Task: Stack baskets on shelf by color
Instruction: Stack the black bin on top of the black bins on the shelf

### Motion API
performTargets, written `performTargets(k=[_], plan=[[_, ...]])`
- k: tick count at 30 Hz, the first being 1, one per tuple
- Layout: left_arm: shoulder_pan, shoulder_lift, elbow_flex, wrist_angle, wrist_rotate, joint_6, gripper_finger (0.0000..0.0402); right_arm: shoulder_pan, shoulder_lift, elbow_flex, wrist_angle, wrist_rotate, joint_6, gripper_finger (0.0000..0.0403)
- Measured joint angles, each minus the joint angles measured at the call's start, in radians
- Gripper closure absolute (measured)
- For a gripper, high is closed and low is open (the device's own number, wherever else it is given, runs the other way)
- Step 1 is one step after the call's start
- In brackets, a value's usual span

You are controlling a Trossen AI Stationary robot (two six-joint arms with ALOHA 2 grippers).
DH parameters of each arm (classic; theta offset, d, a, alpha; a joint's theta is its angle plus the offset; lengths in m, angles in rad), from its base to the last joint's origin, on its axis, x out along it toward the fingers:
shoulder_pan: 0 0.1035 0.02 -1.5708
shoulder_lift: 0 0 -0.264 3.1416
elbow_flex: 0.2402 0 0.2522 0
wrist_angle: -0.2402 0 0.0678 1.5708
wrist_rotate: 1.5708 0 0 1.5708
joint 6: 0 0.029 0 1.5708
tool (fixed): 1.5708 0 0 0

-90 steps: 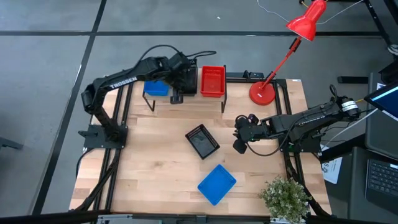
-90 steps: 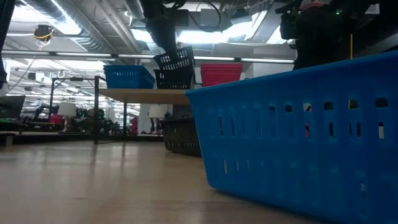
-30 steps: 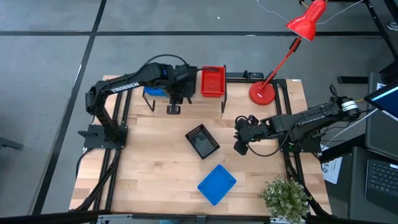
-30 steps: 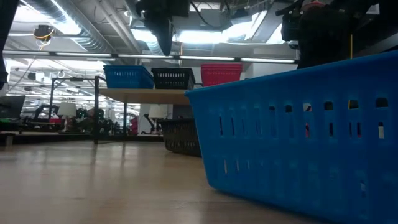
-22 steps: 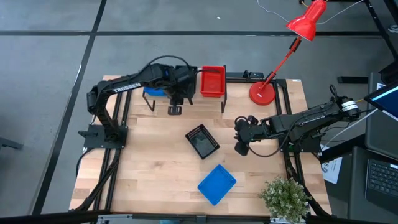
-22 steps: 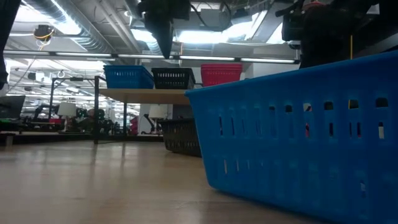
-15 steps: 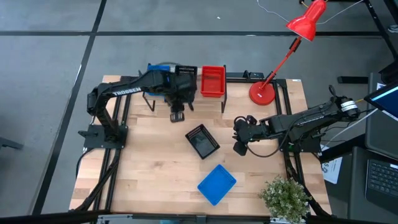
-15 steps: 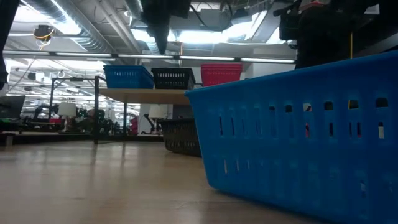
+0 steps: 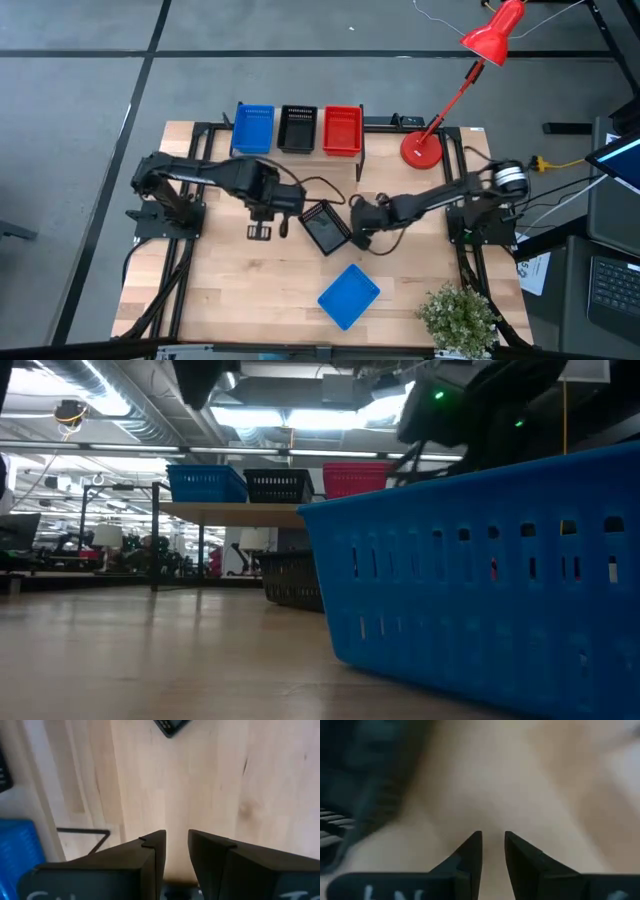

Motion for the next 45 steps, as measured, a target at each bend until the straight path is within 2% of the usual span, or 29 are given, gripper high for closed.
performTargets(k=[4, 8, 12, 15, 19, 22, 26, 29, 30, 35, 40, 45], plan=[[-0.003, -0.071, 0.0, 0.002, 0.0, -0.014, 0.0327, -0.003, 0.1, 0.082, 0.089, -0.043, -0.063, 0.0322], [0.023, -0.152, -0.016, 0.003, 0.002, -0.022, 0.0327, -0.007, 0.158, 0.197, 0.09, -0.046, -0.108, 0.0322], [0.049, -0.221, -0.104, 0.021, -0.003, -0.096, 0.0327, -0.008, 0.182, 0.299, 0.091, -0.084, -0.144, 0.0322], [0.047, -0.269, -0.227, 0.08, -0.006, -0.161, 0.0327, -0.008, 0.184, 0.342, 0.07, -0.089, -0.187, 0.0322], [0.012, -0.319, -0.434, 0.294, -0.005, -0.233, 0.0327, -0.008, 0.171, 0.39, -0.039, -0.064, -0.192, 0.0322], [-0.03, -0.326, -0.557, 0.515, 0.03, -0.251, 0.0327, -0.008, 0.161, 0.432, -0.216, -0.072, -0.191, 0.0322], [-0.101, -0.318, -0.64, 0.768, 0.062, -0.274, 0.0327, -0.008, 0.151, 0.487, -0.501, -0.267, -0.19, 0.0322], [-0.15, -0.308, -0.684, 0.893, 0.039, -0.274, 0.0327, -0.004, 0.151, 0.493, -0.687, -0.389, -0.189, 0.0322], [-0.163, -0.299, -0.688, 0.94, 0.025, -0.275, 0.0327, -0.002, 0.151, 0.493, -0.751, -0.397, -0.185, 0.0322], [-0.213, -0.265, -0.69, 0.969, -0.082, -0.282, 0.0327, 0.015, 0.14, 0.471, -0.947, -0.383, -0.156, 0.0322], [-0.237, -0.184, -0.689, 1.066, -0.094, -0.301, 0.0327, 0.033, 0.054, 0.4, -0.996, -0.387, -0.13, 0.0322], [-0.239, -0.094, -0.689, 1.132, -0.103, -0.28, 0.0327, 0.05, -0.103, 0.26, -0.943, -0.383, -0.006, 0.0322]])
